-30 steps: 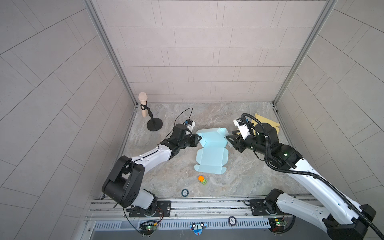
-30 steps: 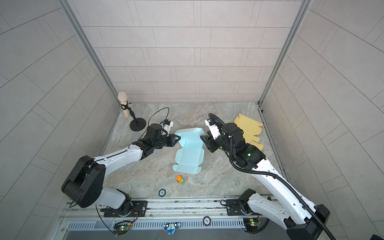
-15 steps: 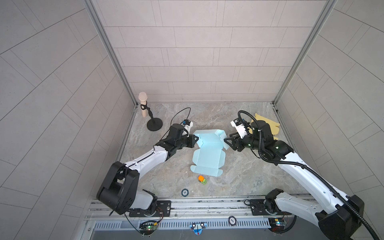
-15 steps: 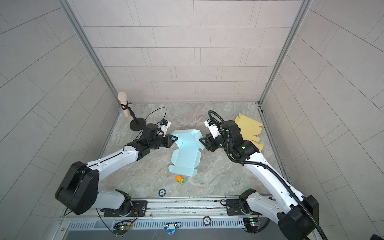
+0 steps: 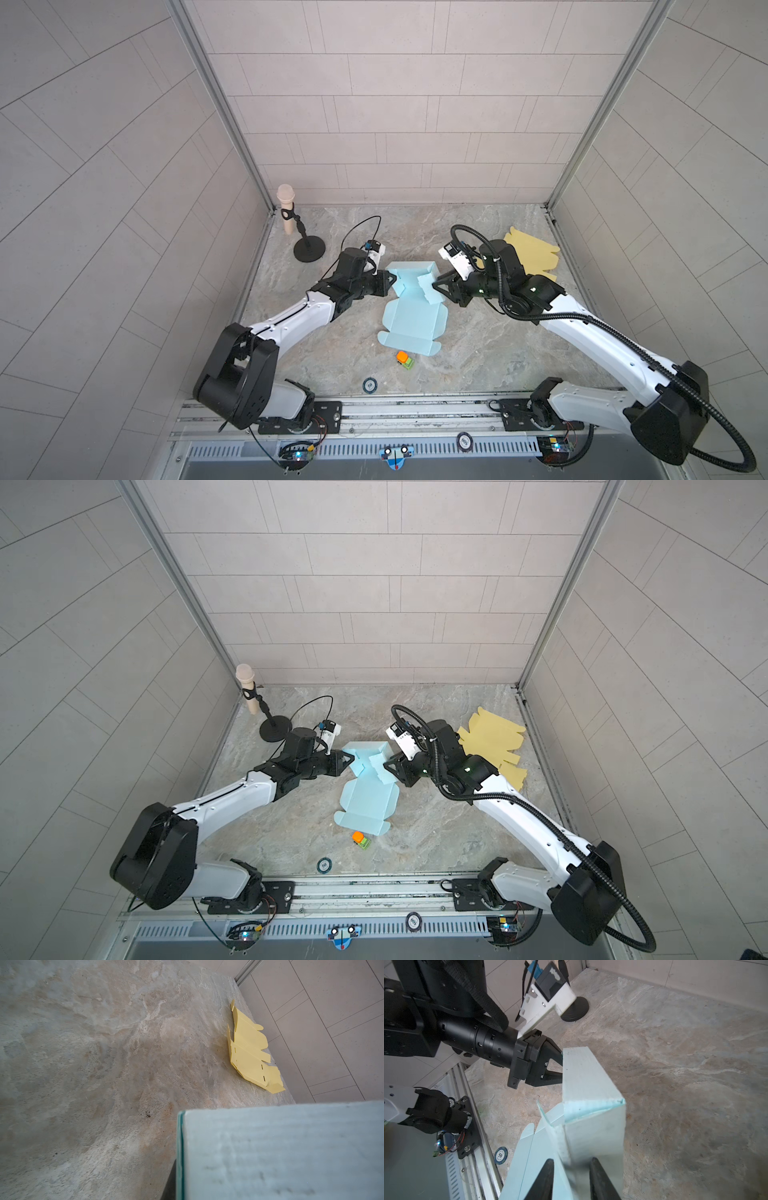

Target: Fold the paper box

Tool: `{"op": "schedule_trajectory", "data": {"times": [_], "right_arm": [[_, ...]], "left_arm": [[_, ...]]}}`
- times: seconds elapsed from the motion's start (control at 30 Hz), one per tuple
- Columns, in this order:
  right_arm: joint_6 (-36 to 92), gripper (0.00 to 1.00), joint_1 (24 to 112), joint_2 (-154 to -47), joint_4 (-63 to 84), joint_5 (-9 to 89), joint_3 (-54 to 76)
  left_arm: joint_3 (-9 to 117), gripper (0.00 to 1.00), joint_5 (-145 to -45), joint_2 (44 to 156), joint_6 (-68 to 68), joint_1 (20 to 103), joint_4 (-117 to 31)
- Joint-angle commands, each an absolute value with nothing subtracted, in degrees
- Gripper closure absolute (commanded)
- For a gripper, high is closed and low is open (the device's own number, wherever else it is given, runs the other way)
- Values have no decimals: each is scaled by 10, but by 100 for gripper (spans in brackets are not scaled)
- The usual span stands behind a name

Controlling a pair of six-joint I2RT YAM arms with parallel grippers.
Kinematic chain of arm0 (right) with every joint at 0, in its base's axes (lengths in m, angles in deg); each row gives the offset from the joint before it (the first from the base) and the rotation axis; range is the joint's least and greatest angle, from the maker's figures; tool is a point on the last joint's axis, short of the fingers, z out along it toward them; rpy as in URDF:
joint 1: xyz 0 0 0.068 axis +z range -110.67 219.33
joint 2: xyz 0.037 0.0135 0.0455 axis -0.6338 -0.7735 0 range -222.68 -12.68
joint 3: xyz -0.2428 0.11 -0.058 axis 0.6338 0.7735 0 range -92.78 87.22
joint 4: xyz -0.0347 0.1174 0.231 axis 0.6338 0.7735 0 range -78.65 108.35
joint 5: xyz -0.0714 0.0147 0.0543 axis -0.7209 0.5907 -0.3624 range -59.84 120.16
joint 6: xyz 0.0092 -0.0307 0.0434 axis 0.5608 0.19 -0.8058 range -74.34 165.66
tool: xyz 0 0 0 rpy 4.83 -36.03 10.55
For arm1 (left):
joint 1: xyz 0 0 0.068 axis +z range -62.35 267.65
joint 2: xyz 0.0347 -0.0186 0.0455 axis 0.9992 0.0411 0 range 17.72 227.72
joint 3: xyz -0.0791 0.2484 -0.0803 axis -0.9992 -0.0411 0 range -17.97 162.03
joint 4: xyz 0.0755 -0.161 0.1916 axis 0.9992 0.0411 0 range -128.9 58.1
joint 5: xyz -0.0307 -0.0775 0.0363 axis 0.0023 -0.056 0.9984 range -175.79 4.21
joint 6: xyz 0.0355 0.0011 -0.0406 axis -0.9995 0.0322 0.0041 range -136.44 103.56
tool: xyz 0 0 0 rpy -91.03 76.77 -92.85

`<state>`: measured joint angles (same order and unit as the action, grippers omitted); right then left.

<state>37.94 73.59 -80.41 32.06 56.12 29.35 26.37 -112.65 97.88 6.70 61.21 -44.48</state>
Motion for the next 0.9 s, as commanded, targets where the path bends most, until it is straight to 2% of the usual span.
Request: {"op": "schedule_trajectory", "data": {"times": [0.0,0.27,0.87], "right_arm": [[384,68,769,-826,335,458,270],[308,63,844,-892,353,268,235],[199,67,915,-1009,488,-41,133]], "left_arm": [[275,92,-1121,981,74,605,-441],[276,91,-1097,989,92,594,-436],[302,90,-1065,991,127,557,-413]]}}
